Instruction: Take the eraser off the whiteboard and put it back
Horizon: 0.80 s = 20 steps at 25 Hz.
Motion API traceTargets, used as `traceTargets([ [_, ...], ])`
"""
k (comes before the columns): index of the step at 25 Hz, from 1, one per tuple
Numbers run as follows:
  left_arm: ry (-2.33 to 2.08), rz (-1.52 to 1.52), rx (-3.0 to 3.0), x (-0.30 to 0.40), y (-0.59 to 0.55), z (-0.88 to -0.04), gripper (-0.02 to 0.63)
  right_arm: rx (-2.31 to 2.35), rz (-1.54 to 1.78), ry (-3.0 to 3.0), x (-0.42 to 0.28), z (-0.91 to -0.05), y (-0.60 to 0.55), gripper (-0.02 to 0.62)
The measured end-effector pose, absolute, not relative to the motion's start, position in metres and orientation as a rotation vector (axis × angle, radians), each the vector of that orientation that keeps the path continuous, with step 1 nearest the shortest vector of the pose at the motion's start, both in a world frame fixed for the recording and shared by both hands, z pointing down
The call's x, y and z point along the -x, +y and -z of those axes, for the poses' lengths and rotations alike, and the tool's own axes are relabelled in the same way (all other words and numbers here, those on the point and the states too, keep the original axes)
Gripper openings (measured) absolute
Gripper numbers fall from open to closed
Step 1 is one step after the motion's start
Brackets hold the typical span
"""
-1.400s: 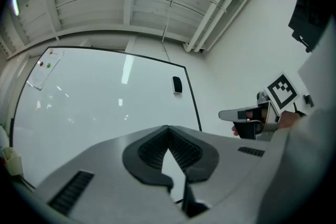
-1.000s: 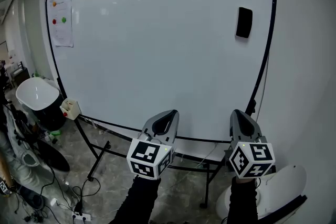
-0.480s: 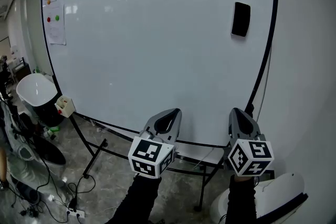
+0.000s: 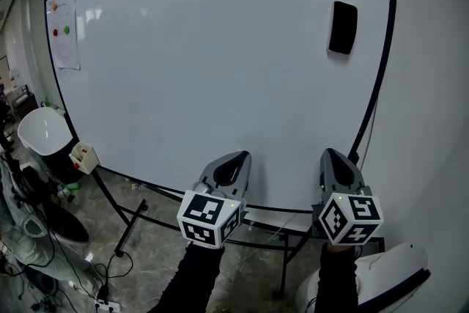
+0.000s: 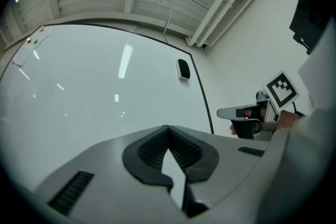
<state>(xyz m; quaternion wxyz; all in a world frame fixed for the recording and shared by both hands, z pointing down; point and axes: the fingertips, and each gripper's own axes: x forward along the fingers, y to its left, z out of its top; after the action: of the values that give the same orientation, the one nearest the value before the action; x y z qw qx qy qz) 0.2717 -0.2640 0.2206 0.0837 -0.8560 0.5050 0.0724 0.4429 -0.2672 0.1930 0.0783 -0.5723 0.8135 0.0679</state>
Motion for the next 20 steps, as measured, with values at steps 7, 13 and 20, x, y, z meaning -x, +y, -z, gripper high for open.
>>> traceTargets([
  [7,1.47,-0.238,2.539,-0.251,-0.294,-0.201,0.006,1.709,-0.335,2.378,-0.428,-0.157,-0.295,0.009],
  [13,1.462,-0.253,2.542,-0.24,-0.311,-0.197,0.005,1.714,-0.462,2.31,-0.425,-0.12,-0.309,0.05],
  [20,1.434,-0.264,2.543,-0.235,-0.324,-0.193,0.006,1.715,-0.53,2.248,-0.429,-0.08,-0.327,0.261],
])
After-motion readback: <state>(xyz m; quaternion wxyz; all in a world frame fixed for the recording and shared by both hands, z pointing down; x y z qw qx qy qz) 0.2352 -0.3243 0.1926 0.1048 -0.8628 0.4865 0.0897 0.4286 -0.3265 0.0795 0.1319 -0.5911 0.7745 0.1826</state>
